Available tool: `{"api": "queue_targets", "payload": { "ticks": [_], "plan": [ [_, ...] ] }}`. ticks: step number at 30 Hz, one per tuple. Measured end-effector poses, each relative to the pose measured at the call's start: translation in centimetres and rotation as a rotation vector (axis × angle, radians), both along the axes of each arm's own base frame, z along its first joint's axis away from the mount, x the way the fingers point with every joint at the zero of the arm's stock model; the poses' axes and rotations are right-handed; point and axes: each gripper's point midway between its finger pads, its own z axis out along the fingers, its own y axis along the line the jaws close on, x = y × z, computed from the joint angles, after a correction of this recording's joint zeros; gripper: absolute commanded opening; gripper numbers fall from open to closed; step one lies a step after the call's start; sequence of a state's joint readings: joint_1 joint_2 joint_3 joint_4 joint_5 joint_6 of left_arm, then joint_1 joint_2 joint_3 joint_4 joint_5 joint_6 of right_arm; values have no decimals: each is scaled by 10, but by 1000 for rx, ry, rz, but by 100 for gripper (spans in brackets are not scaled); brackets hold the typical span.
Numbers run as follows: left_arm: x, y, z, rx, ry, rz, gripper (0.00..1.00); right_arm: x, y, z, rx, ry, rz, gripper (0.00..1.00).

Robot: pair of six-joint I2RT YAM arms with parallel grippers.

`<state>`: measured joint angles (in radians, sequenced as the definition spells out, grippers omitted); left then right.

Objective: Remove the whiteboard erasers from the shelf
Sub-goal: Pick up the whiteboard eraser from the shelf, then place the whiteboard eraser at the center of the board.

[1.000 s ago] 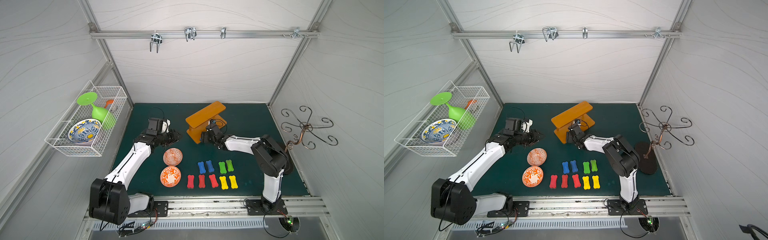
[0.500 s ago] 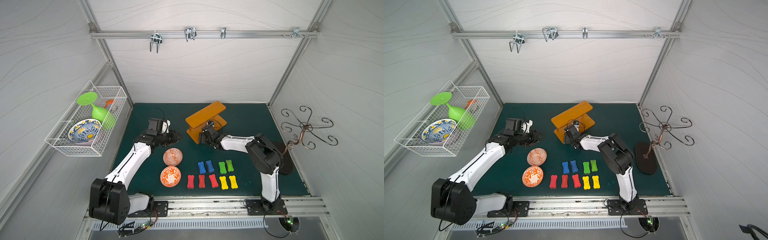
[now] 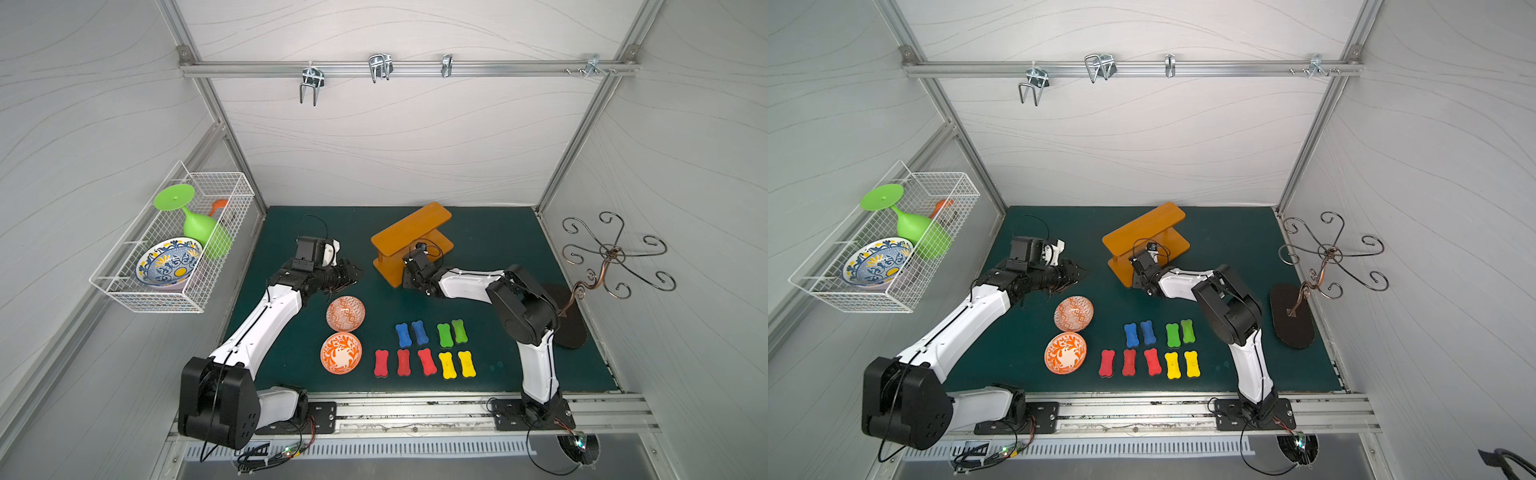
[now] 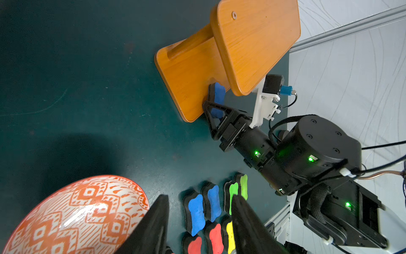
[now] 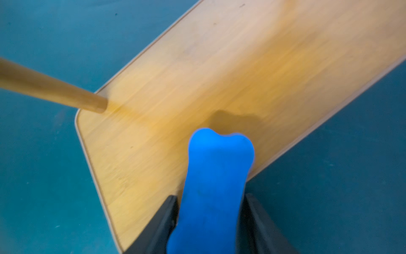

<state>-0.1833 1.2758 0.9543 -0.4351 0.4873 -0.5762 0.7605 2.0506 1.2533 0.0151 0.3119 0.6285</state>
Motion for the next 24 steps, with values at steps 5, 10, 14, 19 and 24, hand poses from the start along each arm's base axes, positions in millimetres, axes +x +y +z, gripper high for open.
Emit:
{"api": "queue_targets", "payload": {
  "ticks": [5, 10, 14, 19, 24],
  "plan": [
    [0, 0, 0, 1, 0, 1, 50, -5, -2, 2, 16, -1, 26, 23],
    [-1, 1, 4, 0, -10, 1, 50, -22, -9, 4, 56, 47, 65, 21],
    [-5, 3, 9, 5, -26, 9, 50, -54, -11, 17, 166, 114, 135, 21],
    [-11, 7, 14, 13, -41, 20, 50, -97, 2, 41, 308, 177, 229, 23],
    [-11, 9, 14, 17, -41, 28, 50, -136, 39, 51, 406, 253, 316, 22]
  ]
}}
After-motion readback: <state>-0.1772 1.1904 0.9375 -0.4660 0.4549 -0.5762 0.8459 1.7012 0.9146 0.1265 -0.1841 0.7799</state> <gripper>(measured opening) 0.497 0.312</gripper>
